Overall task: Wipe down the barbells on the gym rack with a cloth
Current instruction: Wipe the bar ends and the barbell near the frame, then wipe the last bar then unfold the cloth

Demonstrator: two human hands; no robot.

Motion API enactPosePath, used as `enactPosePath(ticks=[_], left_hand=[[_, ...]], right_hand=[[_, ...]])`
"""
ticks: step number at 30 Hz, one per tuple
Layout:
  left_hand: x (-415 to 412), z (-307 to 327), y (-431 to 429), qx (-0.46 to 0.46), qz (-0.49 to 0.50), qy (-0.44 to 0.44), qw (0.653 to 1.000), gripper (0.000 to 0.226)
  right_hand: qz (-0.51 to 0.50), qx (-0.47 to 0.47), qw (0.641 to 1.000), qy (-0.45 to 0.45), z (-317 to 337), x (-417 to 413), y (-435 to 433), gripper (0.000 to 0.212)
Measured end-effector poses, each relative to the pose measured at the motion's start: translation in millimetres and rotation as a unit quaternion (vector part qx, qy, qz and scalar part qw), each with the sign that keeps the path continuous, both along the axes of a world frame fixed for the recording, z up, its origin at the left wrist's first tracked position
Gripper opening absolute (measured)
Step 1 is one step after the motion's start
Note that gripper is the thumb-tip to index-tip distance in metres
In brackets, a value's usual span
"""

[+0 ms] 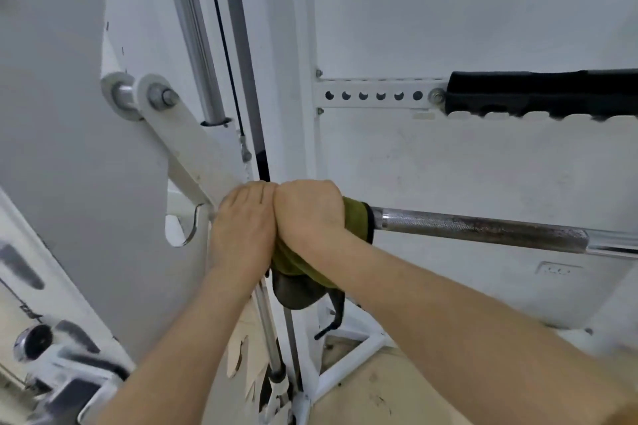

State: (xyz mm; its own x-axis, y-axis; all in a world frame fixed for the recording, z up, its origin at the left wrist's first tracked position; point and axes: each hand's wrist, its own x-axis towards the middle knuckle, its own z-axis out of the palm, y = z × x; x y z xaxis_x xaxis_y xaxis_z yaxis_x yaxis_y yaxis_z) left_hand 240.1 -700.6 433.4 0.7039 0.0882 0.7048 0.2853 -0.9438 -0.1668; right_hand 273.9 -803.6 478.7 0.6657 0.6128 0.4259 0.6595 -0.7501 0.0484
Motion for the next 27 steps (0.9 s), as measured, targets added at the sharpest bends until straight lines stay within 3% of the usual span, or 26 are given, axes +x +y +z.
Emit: enactPosePath(ticks=[5, 10, 14, 18, 21, 23, 25, 27], left_hand=[[-4.7, 7.8, -18.6, -0.093, 0.013, 0.036, 0.995, 0.036], [0.9, 11.4, -81.1, -0.102, -0.046, 0.032, 0.993, 0.033], [20.0, 5.0, -169.7, -0.089, -0.131, 0.012, 0.987, 0.027], [29.0, -4.6, -236.7, -0.128, -0.198, -0.041, 0.971, 0.03], [19.0, -11.3, -242.0, -0.133, -0.227, -0.033, 0.964, 0.042], [2.6, -16.2, -238.5, -0.128, -0.257, -0.018, 0.958, 0.053], [-20.6, -25.4, -241.0, -0.142, -0.275, 0.013, 0.951, 0.061], [-40.1, -32.6, -243.3, -0.193, -0.296, 0.061, 0.933, 0.068]], right_hand=[[0.038, -0.024, 0.999, -0.011, 2.3, 1.7, -14.1, 0.009], [0.028, -0.061, 0.994, -0.09, -9.5, 3.7, -95.8, 0.024], [-0.03, -0.025, 0.992, -0.123, -21.0, 13.6, -189.9, 0.021], [-0.079, 0.03, 0.989, -0.121, -44.7, 4.3, -252.0, 0.05], [-0.054, 0.07, 0.994, -0.062, -52.9, -8.0, -262.3, 0.06], [0.014, 0.137, 0.99, -0.001, -59.3, -18.4, -269.8, 0.064], [0.096, 0.248, 0.958, 0.11, -65.8, -33.0, -283.8, 0.064], [0.112, 0.35, 0.899, 0.238, -60.3, -48.4, -300.9, 0.055]])
